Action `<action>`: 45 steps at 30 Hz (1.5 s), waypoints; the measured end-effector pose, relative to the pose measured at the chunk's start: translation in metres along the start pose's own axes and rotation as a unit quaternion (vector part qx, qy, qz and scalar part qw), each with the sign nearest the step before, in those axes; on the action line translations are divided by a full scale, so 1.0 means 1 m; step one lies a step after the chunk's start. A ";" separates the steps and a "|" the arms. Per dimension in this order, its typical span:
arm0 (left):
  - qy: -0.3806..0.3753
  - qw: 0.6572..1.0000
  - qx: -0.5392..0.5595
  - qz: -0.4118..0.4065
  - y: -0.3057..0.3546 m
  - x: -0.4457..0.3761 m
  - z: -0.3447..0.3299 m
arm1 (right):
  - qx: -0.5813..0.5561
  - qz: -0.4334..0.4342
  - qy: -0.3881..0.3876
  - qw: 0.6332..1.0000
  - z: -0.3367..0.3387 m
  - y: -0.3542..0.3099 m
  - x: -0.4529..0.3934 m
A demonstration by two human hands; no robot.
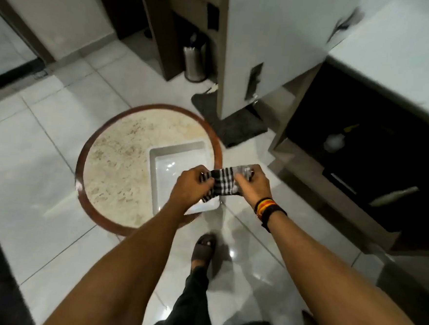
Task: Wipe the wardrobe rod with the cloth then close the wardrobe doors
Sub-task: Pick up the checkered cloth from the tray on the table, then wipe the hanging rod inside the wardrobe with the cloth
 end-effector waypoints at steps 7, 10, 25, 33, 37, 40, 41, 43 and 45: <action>0.027 0.988 0.089 -0.124 0.201 -0.004 -0.025 | -0.117 0.048 0.137 0.983 0.199 -0.060 0.039; 0.030 0.973 0.139 -0.181 0.294 -0.007 -0.015 | -0.123 0.088 0.184 0.971 0.282 -0.099 0.062; 0.085 0.849 0.187 -0.487 0.694 -0.029 0.127 | -0.087 0.251 0.483 0.834 0.579 -0.359 0.162; 0.095 0.780 0.198 -0.586 0.836 -0.045 0.194 | 0.051 0.198 0.657 0.725 0.664 -0.501 0.229; 0.098 0.749 0.237 -0.611 0.901 -0.048 0.213 | -0.045 0.226 0.670 0.706 0.705 -0.548 0.239; 0.107 0.720 0.239 -0.642 0.943 -0.042 0.218 | -0.091 0.278 0.688 0.664 0.733 -0.578 0.254; 0.122 0.711 0.224 -0.655 0.957 -0.040 0.218 | -0.094 0.296 0.696 0.648 0.742 -0.587 0.260; 0.164 0.693 0.193 -0.675 0.981 -0.033 0.219 | -0.091 0.323 0.716 0.612 0.754 -0.601 0.276; 0.206 0.669 0.176 -0.692 1.003 -0.032 0.221 | -0.074 0.335 0.733 0.587 0.769 -0.613 0.287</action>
Point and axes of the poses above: each hand's wrist, its own x-axis away from the middle knuckle, its own z-axis out of the back of the hand, y = z × x, the point moved 7 cm from there along -x, towards the middle knuckle, and after that the axes turned 6 degrees about -z, right-handed, at the moved point
